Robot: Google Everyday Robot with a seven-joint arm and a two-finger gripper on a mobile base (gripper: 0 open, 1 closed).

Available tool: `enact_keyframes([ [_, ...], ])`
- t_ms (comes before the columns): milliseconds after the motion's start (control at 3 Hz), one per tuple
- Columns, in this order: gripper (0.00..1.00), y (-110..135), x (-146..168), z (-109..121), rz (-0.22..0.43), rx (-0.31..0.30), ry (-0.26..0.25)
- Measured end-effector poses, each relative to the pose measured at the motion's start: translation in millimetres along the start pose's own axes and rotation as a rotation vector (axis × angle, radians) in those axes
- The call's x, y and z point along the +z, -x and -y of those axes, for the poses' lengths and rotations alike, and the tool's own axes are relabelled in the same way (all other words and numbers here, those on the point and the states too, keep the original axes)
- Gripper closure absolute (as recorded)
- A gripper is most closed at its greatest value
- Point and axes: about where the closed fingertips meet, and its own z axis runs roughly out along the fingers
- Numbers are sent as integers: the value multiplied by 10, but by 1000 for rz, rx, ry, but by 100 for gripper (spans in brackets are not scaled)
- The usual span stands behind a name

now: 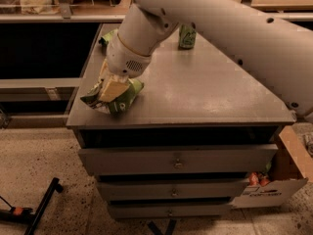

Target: Pick green jalapeno chip bag

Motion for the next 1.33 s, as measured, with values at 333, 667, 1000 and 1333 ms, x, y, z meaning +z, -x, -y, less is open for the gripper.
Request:
enact_keyframes([
  [333, 100, 73, -317, 38, 28, -20, -59],
  [667, 100, 150, -582, 112, 53, -34, -120],
  [1000, 100, 260, -850, 213, 93, -46, -187],
  [1333, 100, 270, -861, 218, 95, -47, -189],
])
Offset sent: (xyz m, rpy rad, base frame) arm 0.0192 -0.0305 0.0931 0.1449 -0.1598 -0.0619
